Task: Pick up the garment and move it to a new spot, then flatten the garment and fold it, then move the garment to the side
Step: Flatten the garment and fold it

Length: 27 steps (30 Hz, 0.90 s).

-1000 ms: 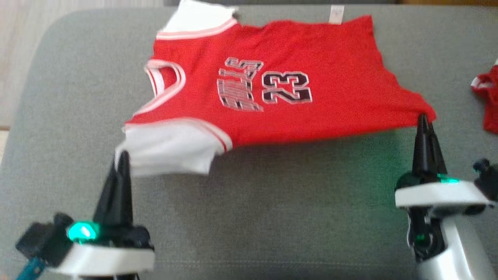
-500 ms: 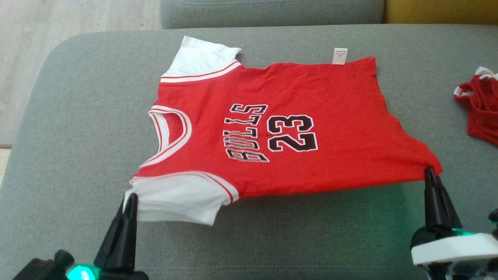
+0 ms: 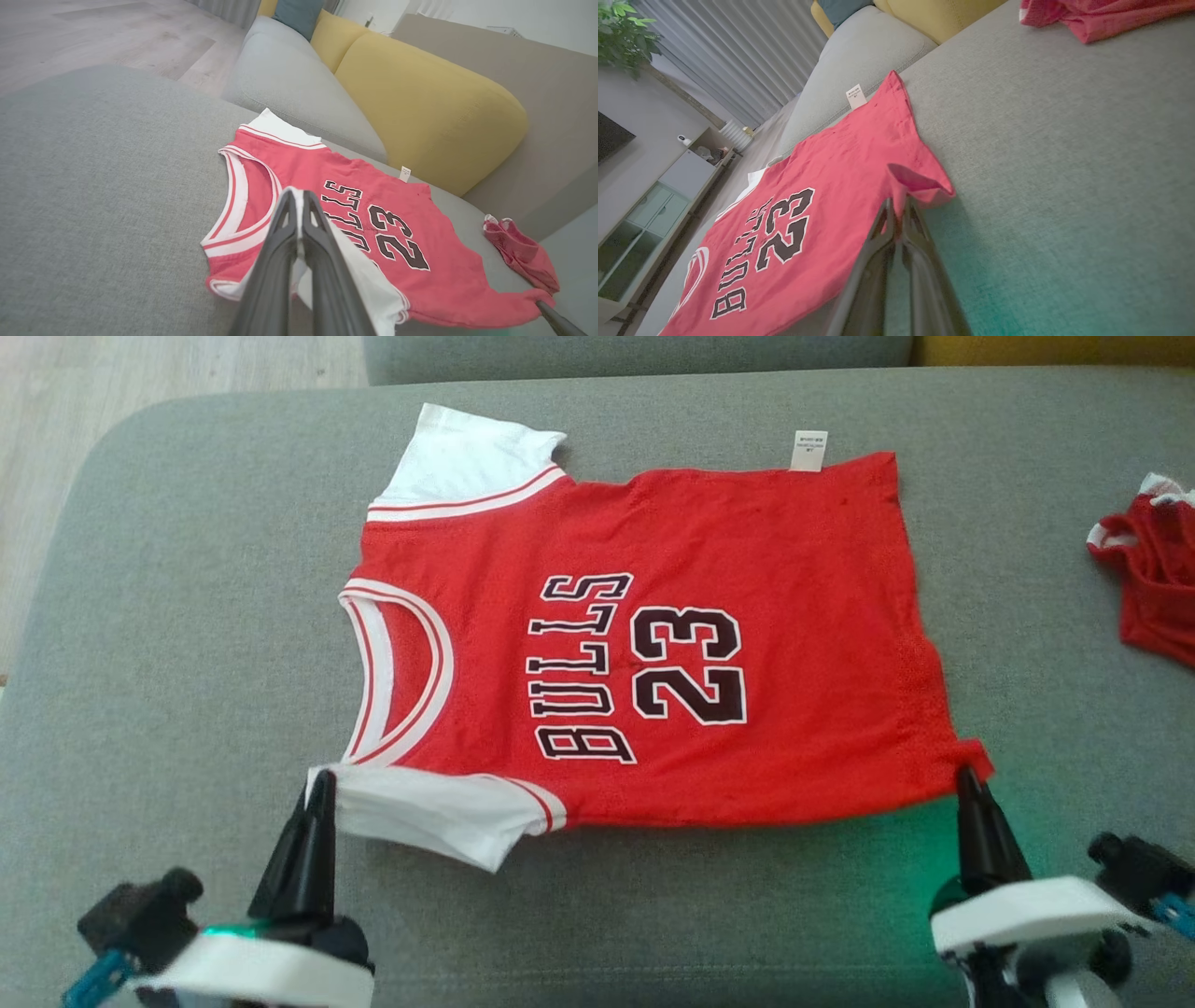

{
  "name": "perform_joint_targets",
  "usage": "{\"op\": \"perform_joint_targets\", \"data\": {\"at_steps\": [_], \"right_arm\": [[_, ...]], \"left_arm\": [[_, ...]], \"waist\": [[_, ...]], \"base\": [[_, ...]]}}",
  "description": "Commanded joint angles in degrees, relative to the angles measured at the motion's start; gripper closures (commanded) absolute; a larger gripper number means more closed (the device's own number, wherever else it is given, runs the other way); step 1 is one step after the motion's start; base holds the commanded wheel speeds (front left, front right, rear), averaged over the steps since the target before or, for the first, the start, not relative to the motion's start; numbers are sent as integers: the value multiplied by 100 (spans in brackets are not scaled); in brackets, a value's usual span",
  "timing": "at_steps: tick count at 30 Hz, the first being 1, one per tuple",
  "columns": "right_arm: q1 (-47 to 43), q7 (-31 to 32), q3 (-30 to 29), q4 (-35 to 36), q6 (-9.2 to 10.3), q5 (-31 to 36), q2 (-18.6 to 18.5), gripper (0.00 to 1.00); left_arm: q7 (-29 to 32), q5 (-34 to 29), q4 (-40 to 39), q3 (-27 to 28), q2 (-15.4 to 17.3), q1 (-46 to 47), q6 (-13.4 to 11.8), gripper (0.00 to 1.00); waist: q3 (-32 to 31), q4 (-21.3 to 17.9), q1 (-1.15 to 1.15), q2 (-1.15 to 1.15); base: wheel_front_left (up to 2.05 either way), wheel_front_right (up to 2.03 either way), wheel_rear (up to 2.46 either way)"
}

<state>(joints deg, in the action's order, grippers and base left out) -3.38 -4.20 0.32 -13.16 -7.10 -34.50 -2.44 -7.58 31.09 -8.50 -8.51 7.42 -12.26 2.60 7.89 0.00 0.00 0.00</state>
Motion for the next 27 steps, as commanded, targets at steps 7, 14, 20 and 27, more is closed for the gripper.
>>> {"op": "perform_joint_targets", "data": {"at_steps": [7, 14, 20, 27], "right_arm": [[893, -435, 352, -659, -39, -380, -44, 100], [1618, -719, 480, -1361, -39, -461, -44, 100], [2081, -925, 567, -1952, -39, -508, -44, 100], [2448, -1029, 762, -2349, -39, -588, -44, 100]], "left_arm": [[-48, 120, 843, 228, 44, 1180, 120, 100], [-268, -29, 1639, 295, 96, 2026, 71, 100], [-410, -190, 2129, 240, 76, 2365, -5, 100], [-541, -298, 2525, 219, 73, 2706, -21, 100]], "waist": [[108, -17, 0, 0], [298, -69, 0, 0], [382, -101, 0, 0], [447, -119, 0, 0]], "base": [[0, 0, 0], [0, 0, 0], [0, 0, 0], [0, 0, 0]]}}
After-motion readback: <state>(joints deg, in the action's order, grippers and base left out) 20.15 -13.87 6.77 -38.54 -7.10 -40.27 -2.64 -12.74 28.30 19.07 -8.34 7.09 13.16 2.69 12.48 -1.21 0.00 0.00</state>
